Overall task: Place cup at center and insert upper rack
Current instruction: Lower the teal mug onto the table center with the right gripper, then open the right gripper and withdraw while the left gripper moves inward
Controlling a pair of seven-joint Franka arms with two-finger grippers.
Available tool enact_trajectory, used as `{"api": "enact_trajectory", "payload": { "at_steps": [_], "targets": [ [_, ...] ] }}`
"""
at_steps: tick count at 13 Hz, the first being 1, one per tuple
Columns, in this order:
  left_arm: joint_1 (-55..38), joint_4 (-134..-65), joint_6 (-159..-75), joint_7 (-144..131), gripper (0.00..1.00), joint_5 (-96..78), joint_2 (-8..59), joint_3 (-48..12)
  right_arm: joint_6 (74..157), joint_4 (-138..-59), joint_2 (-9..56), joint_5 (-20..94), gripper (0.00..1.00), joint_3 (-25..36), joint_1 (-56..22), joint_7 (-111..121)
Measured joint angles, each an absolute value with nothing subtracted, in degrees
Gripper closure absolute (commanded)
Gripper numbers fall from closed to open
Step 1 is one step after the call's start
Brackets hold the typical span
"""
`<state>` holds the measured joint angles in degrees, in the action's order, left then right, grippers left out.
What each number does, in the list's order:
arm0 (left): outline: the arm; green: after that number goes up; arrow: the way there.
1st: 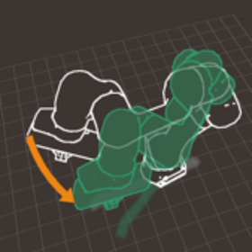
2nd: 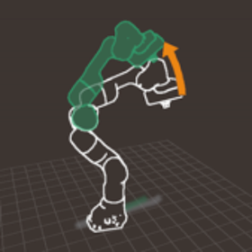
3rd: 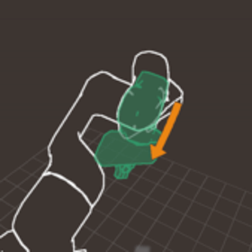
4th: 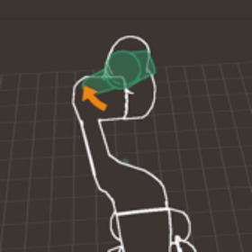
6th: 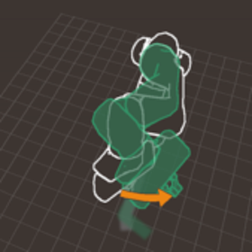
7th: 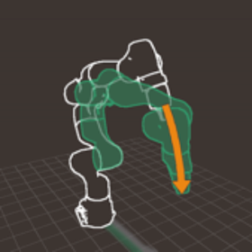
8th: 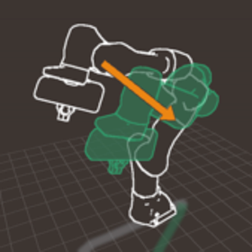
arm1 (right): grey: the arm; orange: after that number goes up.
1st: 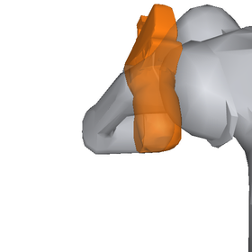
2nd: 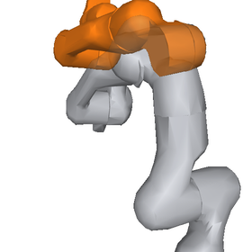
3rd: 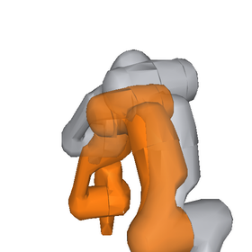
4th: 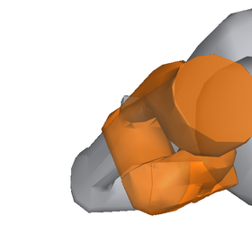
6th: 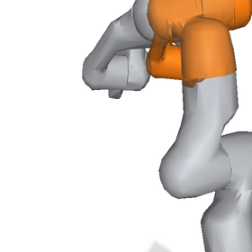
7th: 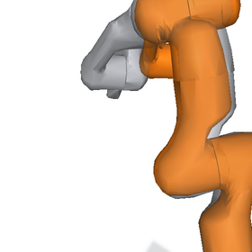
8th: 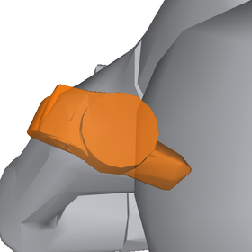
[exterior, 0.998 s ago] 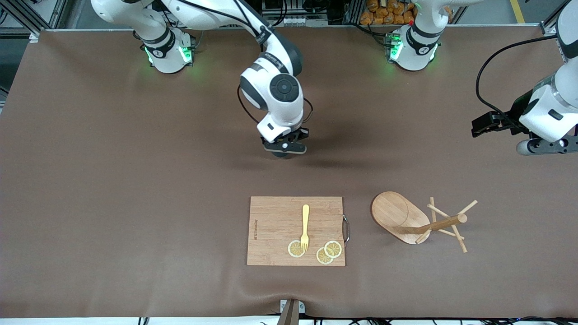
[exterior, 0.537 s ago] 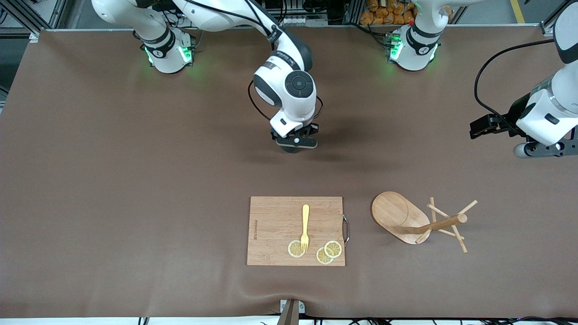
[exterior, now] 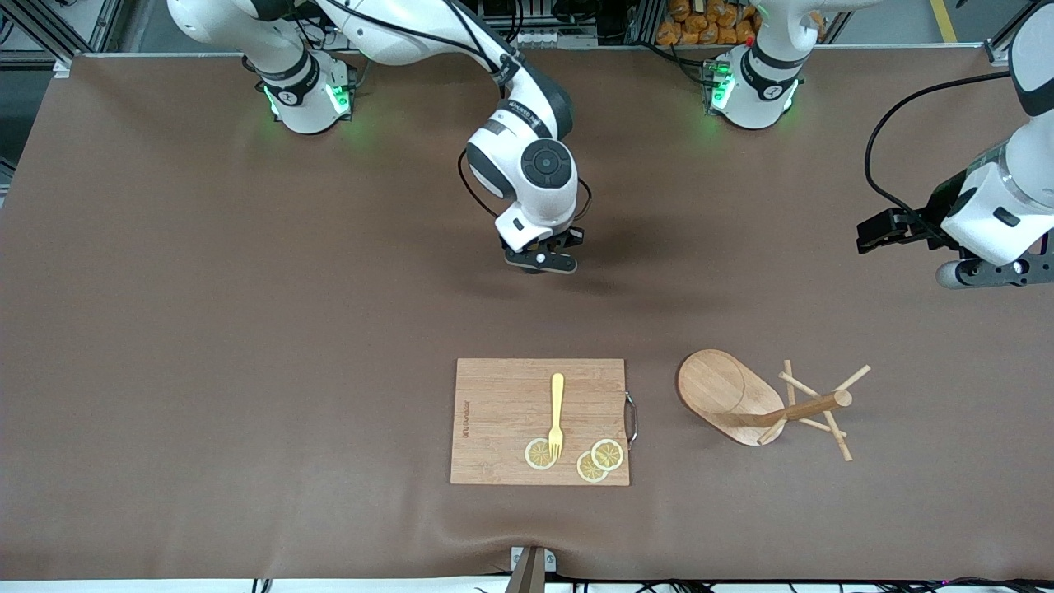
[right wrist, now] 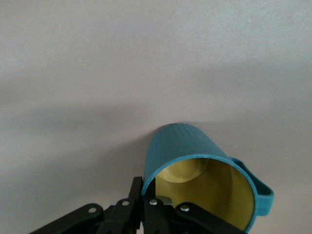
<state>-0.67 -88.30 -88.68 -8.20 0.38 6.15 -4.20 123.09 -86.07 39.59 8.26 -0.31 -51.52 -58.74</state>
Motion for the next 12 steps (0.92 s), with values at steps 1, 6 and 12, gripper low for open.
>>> {"api": "enact_trajectory", "payload": {
  "at_steps": [1, 6, 12],
  "targets": [
    [-0.7, -88.2, -88.7, -8.2, 0.0, 0.4, 6.1, -4.2, 123.2, -86.1, 39.6, 8.4, 1.0, -0.3, -51.5, -59.8],
    [-0.6, -87.5, -88.7, -8.2, 0.0, 0.4, 6.1, -4.2, 123.2, -86.1, 39.7, 8.5, 0.83, -0.3, -51.5, -61.4],
    [-1.1, -86.9, -88.7, -8.4, 0.0, 0.4, 6.1, -5.1, 123.6, -86.0, 39.7, 8.5, 0.21, -0.3, -51.5, -61.5]
  ]
}}
